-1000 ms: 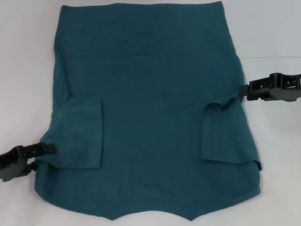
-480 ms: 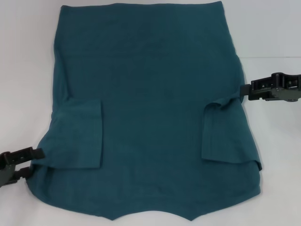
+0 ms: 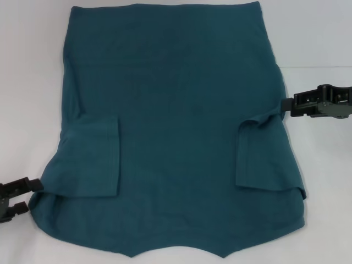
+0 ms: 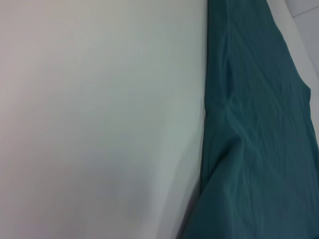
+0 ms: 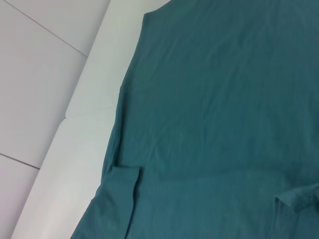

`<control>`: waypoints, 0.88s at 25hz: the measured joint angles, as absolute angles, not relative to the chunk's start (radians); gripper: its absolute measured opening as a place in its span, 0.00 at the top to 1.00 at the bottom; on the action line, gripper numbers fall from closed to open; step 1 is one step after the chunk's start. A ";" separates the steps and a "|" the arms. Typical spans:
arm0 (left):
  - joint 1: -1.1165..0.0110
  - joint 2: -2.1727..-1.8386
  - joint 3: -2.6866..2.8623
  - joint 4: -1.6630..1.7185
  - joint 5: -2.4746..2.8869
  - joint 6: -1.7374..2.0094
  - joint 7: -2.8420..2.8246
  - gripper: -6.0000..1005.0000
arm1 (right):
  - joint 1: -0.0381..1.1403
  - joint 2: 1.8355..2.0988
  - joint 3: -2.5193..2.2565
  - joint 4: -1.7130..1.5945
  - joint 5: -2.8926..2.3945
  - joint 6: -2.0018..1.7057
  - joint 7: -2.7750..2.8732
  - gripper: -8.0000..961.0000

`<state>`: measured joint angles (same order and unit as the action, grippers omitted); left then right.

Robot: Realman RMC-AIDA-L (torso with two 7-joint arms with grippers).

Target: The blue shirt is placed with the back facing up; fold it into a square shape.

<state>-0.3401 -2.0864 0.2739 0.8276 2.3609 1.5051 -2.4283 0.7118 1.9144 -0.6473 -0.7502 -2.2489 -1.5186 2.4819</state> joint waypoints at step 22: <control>-0.426 -2.084 0.290 0.756 2.378 1.496 -2.425 0.26 | 0.712 1.914 -0.635 -0.750 -2.249 -1.519 2.481 0.53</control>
<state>-0.4262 -2.0841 0.2899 0.7558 2.3784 1.4959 -2.4252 0.7118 1.9144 -0.6347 -0.7501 -2.2489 -1.5193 2.4809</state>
